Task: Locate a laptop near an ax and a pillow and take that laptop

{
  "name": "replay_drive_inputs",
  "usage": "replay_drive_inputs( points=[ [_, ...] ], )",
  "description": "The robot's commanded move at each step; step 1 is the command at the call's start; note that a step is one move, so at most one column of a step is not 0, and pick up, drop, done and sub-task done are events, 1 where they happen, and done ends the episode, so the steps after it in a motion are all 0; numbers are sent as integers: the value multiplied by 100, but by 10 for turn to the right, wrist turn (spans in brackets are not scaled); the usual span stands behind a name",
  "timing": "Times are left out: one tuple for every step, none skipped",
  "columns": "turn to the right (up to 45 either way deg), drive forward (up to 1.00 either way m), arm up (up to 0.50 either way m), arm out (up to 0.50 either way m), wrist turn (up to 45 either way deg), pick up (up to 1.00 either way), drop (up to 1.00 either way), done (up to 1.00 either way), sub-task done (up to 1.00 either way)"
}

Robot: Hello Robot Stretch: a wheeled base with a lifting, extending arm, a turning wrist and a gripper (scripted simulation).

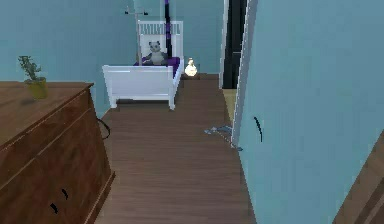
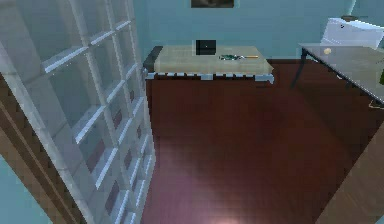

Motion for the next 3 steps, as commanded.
replay_drive_inputs(
  points=[
    [30,0,0,0,0,0,0,0,0],
    [-60,0,0,0,0,0,0,0,0],
    [0,10,0,0,0,0,0,0,0]
  ],
)
